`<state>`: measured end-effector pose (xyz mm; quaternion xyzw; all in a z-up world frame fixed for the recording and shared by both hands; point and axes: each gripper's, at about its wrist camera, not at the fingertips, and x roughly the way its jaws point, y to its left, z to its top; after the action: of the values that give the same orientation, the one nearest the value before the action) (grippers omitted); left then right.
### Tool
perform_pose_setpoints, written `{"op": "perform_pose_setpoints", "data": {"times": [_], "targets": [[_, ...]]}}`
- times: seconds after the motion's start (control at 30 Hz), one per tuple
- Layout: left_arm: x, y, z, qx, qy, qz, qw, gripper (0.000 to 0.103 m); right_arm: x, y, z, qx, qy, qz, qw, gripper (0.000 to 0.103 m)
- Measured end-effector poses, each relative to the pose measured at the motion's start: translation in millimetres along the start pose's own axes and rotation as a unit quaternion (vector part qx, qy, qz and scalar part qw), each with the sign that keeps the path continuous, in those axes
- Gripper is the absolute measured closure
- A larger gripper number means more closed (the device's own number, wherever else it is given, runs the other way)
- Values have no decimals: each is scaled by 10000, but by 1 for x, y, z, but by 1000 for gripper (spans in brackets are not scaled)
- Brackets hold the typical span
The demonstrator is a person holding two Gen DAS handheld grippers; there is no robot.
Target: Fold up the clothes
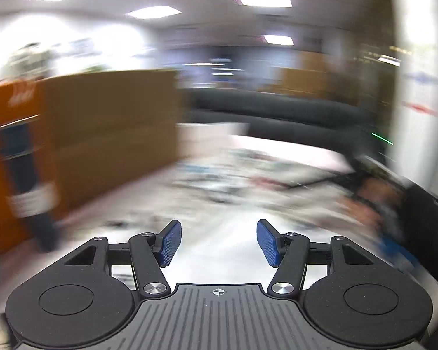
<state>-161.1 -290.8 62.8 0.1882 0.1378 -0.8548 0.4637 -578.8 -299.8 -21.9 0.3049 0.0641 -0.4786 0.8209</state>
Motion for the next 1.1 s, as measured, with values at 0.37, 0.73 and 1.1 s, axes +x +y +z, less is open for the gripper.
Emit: {"op": "perform_pose_setpoints", "data": {"times": [0.37,0.73,1.1], "targets": [[154,91,-4,-350,1105,895,9892,46,70,-1,6,-517,425,-489,9966,42],[172,84,-16,-38,1128,814,9903,103,82,-5,2,-625,526,-581,9950,69],[148,86,-4,-71,-73,2563,9666,103,74,3,4,-1129,420,-883,9888,99]]}}
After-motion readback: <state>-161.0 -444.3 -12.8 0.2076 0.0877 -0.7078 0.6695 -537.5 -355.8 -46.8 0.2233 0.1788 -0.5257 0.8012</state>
